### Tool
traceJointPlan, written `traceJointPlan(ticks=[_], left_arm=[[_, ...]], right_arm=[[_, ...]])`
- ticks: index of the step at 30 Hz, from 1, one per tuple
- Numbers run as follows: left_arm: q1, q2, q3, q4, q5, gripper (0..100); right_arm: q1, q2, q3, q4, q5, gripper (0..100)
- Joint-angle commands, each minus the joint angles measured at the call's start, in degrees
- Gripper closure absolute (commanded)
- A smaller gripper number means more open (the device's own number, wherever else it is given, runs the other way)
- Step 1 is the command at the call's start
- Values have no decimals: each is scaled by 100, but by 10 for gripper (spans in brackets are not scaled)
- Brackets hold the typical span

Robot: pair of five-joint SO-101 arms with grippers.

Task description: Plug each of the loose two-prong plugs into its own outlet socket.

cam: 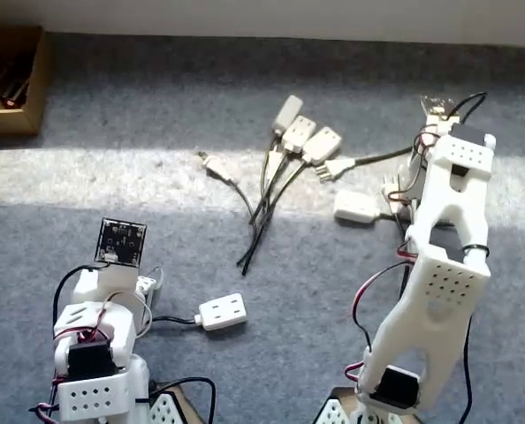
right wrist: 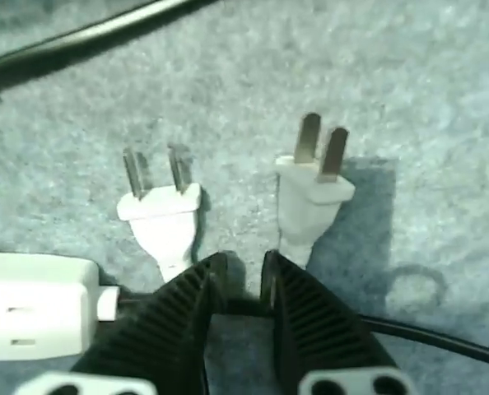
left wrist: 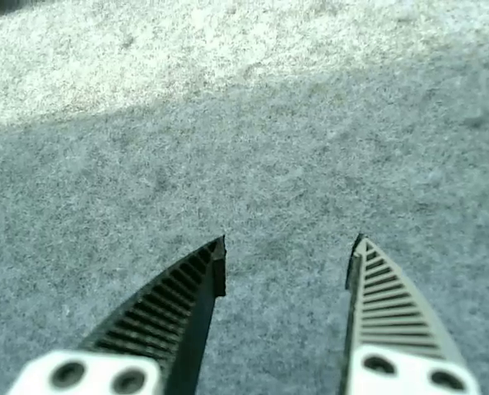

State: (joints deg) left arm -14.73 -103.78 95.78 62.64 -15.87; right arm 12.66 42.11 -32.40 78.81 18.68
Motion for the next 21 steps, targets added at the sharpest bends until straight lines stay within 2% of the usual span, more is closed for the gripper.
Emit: traceJointPlan(ticks=[1,8,15,21], left_arm=[[66,-31,57,-88,-53,758],[66,-31,57,-88,-53,758],[66,-31,57,-88,-53,758],[66,-31,57,-79,-53,758]], right_arm=[[84,-321,-558,277,35,907],[119,-462,-1789,1279,70,907],[92,321,-1710,1130,62,907],[119,1191,-2273,901,35,907]])
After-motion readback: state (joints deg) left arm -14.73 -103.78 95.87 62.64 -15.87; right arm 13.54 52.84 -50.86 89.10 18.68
